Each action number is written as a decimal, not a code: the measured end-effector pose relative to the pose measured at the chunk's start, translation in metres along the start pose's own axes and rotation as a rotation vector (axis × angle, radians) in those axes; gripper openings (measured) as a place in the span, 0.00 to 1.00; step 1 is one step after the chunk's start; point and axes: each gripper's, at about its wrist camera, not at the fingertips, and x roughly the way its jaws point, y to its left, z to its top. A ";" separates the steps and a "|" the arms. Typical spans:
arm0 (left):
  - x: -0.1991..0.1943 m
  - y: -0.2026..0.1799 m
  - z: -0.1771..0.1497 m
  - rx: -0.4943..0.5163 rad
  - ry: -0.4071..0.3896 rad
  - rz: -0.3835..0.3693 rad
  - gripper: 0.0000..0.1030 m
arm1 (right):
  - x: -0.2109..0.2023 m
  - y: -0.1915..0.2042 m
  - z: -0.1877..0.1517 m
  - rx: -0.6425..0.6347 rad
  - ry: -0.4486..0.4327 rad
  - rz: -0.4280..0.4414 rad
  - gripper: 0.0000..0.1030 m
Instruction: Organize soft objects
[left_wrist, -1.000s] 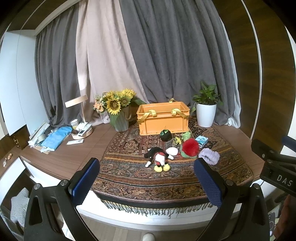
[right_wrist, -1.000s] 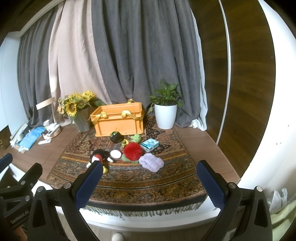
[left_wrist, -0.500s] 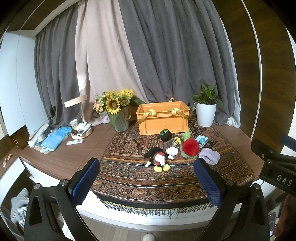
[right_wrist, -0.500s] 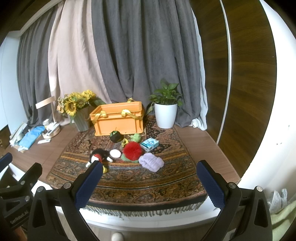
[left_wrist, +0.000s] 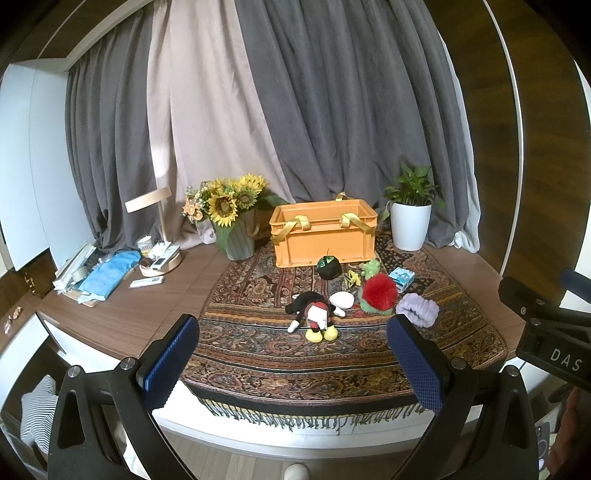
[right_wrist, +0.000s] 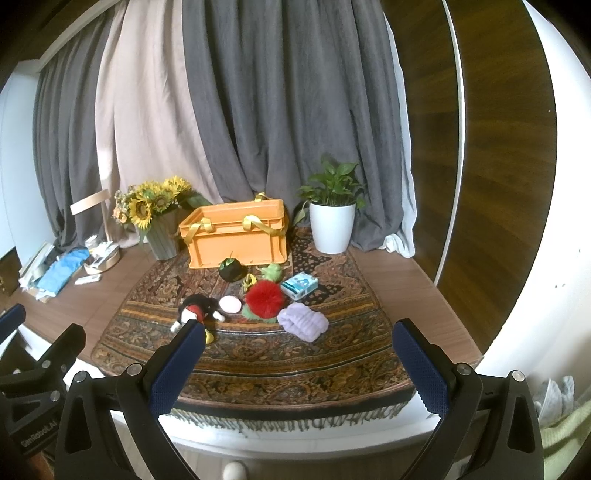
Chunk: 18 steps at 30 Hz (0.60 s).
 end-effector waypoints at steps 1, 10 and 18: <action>0.000 0.000 0.000 0.000 0.000 0.000 1.00 | 0.000 0.000 0.000 0.001 0.001 0.000 0.99; 0.004 -0.004 -0.004 0.003 0.003 -0.003 1.00 | 0.010 -0.002 -0.002 0.002 0.010 0.000 0.99; 0.012 -0.004 -0.009 0.003 0.017 -0.009 1.00 | 0.025 -0.004 -0.005 0.013 0.028 -0.001 0.99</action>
